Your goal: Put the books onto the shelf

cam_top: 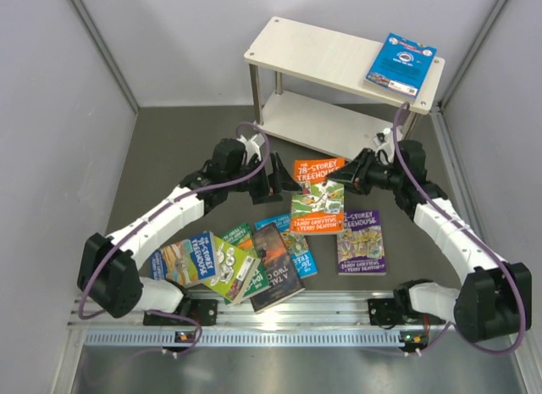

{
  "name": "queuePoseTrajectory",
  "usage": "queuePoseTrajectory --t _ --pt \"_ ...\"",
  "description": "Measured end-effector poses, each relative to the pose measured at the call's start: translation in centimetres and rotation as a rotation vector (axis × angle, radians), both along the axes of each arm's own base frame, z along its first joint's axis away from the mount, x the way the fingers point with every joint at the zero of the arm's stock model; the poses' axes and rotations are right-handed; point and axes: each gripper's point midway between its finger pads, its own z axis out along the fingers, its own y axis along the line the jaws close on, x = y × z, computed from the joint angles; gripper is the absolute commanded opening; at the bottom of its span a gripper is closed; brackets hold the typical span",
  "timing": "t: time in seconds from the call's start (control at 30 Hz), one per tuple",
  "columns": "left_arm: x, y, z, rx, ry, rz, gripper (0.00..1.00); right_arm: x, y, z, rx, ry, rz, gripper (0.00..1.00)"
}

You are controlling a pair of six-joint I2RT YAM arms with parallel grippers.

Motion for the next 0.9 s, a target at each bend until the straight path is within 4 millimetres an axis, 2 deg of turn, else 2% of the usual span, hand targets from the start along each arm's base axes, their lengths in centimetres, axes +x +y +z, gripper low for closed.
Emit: queuePoseTrajectory --t 0.1,0.27,0.37,0.43,0.57,0.67,0.7,0.77,0.8,0.83,0.87,0.9 --pt "-0.9 0.2 1.1 -0.032 -0.027 -0.010 0.99 -0.4 -0.1 -0.4 0.007 0.034 -0.017 0.00" --pt "-2.3 0.8 3.2 -0.084 -0.081 -0.027 0.99 -0.5 0.0 0.4 0.062 0.032 -0.045 0.00" --pt "-2.6 0.6 3.1 -0.094 -0.072 -0.045 0.98 -0.7 0.4 0.8 0.120 0.032 -0.056 0.00" --pt "-2.6 0.5 2.4 -0.088 -0.050 -0.052 0.94 -0.8 0.8 1.0 0.162 0.035 -0.056 0.00" --pt "-2.9 0.4 1.2 -0.085 -0.003 -0.052 0.67 -1.6 2.2 1.4 0.251 0.043 -0.037 0.00" --pt "-3.2 0.1 1.4 -0.113 0.008 -0.066 0.51 -2.2 3.0 1.2 0.295 0.050 -0.032 0.00" --pt "-3.3 0.1 1.5 -0.122 0.008 -0.068 0.30 -2.4 3.2 1.1 0.307 0.054 -0.033 0.00" --pt "-3.5 -0.2 2.0 -0.151 0.021 -0.077 0.00 -2.6 3.5 0.5 0.322 0.066 -0.045 0.00" --pt "-3.5 -0.3 2.1 -0.159 0.021 -0.078 0.00 -2.6 3.5 0.5 0.326 0.065 -0.049 0.00" --pt "-3.6 -0.3 2.2 -0.165 0.027 -0.076 0.00 -2.6 3.5 0.6 0.329 0.063 -0.051 0.07" --pt "-3.5 -0.2 2.2 -0.169 0.029 -0.072 0.00 -2.5 3.6 0.7 0.331 0.056 -0.053 0.22" --pt "-3.5 -0.2 2.3 -0.172 0.028 -0.071 0.00 -2.5 3.6 0.8 0.331 0.053 -0.055 0.63"
